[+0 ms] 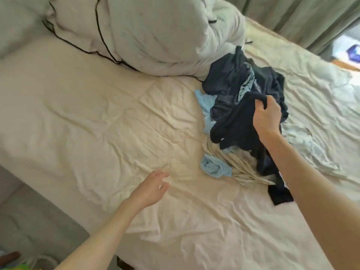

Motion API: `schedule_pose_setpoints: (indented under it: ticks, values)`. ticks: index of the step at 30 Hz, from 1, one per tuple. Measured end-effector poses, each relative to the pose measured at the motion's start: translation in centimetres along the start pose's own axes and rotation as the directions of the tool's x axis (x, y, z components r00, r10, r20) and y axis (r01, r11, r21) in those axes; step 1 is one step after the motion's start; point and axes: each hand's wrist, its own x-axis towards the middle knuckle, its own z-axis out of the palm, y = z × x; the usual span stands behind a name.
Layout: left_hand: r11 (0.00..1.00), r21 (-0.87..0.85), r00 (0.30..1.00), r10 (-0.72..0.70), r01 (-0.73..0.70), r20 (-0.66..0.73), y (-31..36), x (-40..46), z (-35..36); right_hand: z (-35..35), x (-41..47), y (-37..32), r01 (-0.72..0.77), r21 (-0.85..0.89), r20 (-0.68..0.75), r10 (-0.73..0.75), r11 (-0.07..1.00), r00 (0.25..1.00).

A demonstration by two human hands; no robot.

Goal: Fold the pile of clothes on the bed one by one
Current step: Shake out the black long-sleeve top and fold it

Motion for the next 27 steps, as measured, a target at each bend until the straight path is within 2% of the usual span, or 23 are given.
schedule_pose_setpoints:
  ticks: [3, 6, 11, 17, 19, 22, 23, 25, 27]
  values:
    - [0.994, -0.027, 0.979, 0.104, -0.11, -0.175, 3.0, -2.7, -6.4, -4.5, -0.9, -6.6, 0.097, 0.047, -0.079, -0.093, 0.994, 0.993]
    - [0.969, -0.043, 0.907, 0.211, -0.242, -0.364, 6.9, -5.8, -13.4, -8.7, -3.2, -13.2, 0.258, 0.097, -0.101, -0.248, 0.961, 0.964]
    - [0.903, -0.042, 0.792, 0.353, -0.429, -0.498, 12.7, -12.0, -21.8, -12.2, -8.8, -23.1, 0.355, 0.283, 0.058, -0.386, 0.891, 0.921]
    - [0.867, 0.06, 0.671, 0.426, -0.496, -0.607, 14.3, -18.5, -29.3, -14.5, -14.8, -32.8, 0.296, 0.537, 0.281, -0.499, 0.79, 0.82]
    - [0.874, 0.093, 0.677, 0.432, -0.476, -0.596, 13.5, -20.3, -31.3, -15.4, -16.1, -35.3, 0.283, 0.619, 0.304, -0.556, 0.732, 0.773]
    - [0.913, 0.096, 0.749, 0.383, -0.397, -0.54, 12.0, -22.5, -33.3, -16.3, -17.6, -38.7, 0.273, 0.713, 0.329, -0.652, 0.646, 0.683]
    - [0.925, 0.095, 0.751, 0.356, -0.368, -0.556, 11.3, -23.2, -33.7, -16.4, -17.9, -39.6, 0.264, 0.734, 0.329, -0.668, 0.625, 0.668]
    - [0.935, 0.074, 0.704, 0.313, -0.348, -0.638, 9.8, -24.6, -34.7, -16.4, -18.2, -41.0, 0.23, 0.763, 0.326, -0.667, 0.604, 0.67]
    - [0.916, -0.055, 0.615, 0.222, -0.398, -0.756, 8.4, -26.7, -36.1, -16.1, -18.0, -41.7, 0.179, 0.781, 0.332, -0.641, 0.598, 0.692]
